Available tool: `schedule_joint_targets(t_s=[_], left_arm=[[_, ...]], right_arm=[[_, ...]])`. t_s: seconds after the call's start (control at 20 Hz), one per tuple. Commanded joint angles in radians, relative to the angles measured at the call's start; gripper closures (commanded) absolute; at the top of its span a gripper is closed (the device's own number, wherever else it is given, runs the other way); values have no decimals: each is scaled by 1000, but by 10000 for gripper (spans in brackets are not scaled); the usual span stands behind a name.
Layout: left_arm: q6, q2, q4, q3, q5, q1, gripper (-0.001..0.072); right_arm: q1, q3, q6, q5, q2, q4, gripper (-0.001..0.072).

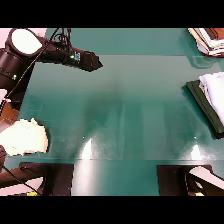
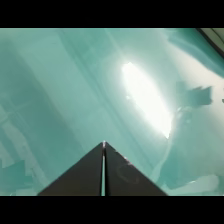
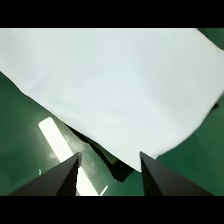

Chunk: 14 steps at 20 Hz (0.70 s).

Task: Fold the shirts.

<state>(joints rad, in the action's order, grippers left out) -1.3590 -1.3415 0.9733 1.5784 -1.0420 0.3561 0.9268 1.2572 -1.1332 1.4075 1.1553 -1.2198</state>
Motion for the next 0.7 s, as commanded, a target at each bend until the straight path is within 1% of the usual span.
schedule_joint_targets(t_s=[0.0,0.15,0.25,0.35,0.55,0.6,0.65], left_arm=[[6,0,0,0,-8,0,682],[6,0,0,0,-8,0,682],[6,0,0,0,-6,0,682],[6,0,1,0,-5,0,682],[5,0,-2,0,-13,0,682],[5,0,-2,0,-13,0,682],[5,0,-2,0,-13,0,682]], right_arm=[[65,-77,-3,-2,-21,-26,201],[33,-26,-3,-27,-22,114,202],[-55,37,-3,-37,-22,220,203],[-187,96,-3,-35,-22,305,203],[-523,182,-3,-49,-22,319,207],[-605,196,-3,-60,-22,317,223],[-677,206,-3,-75,-22,304,296]])
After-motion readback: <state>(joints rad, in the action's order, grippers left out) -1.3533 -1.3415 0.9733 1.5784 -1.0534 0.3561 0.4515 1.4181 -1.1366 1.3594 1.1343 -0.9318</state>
